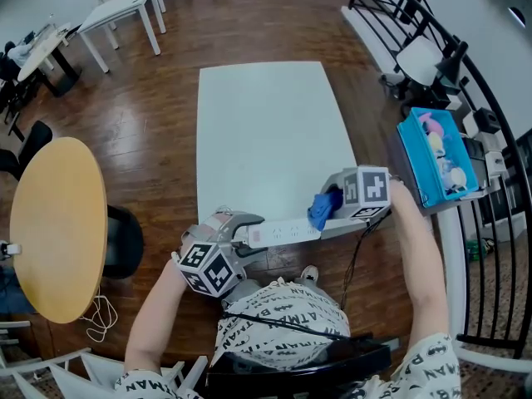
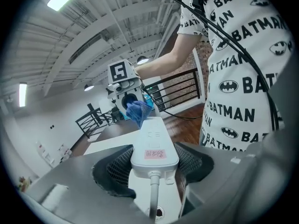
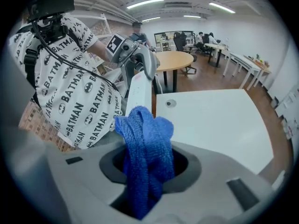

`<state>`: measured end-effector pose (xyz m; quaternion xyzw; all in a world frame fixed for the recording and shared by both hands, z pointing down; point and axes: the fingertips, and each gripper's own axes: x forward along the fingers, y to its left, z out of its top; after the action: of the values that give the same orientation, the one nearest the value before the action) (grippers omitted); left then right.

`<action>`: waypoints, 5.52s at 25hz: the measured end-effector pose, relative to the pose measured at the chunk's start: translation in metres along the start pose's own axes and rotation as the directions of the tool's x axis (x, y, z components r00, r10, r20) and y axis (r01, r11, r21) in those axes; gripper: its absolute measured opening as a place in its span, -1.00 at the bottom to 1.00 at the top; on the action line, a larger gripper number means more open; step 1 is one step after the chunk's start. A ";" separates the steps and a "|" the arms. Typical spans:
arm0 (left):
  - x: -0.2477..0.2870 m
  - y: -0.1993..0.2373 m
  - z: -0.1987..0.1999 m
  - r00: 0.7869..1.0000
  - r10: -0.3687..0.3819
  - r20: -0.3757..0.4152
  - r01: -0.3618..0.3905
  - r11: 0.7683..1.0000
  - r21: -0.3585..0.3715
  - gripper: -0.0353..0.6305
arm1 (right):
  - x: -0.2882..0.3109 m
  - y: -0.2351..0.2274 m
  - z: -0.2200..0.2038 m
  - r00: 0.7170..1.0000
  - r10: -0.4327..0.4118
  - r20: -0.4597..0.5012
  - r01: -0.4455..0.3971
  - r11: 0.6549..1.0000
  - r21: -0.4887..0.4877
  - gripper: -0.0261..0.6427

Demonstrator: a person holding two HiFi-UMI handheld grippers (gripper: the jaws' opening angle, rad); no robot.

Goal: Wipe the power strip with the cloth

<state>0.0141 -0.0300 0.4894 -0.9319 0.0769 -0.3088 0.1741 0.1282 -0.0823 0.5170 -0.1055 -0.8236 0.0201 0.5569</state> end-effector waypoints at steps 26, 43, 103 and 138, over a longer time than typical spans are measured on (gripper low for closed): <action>0.017 0.062 -0.115 0.998 0.050 -0.028 -0.056 0.946 -0.320 -0.06 | -0.001 -0.040 -0.009 0.624 -0.707 0.331 0.210 0.561 0.801 -0.50; 0.085 0.089 -0.180 0.989 -0.143 -0.027 0.121 0.914 -0.388 -0.06 | 0.017 -0.014 -0.022 0.494 -0.849 0.185 0.151 0.293 0.944 -0.50; 0.045 0.131 -0.175 0.924 0.347 -0.161 -0.374 0.734 -0.567 -0.09 | 0.039 -0.064 -0.028 0.587 -0.788 0.185 0.177 0.348 0.920 -0.50; 0.020 0.053 -0.117 0.765 0.583 -0.274 -0.459 0.193 -0.867 -0.88 | 0.064 -0.037 -0.015 0.631 -0.727 0.271 0.176 0.475 0.862 -0.50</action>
<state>-0.0424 -0.1168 0.5686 -0.8033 0.5301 -0.0839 -0.2581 0.1138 -0.1072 0.5870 0.3938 -0.8564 0.2435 0.2285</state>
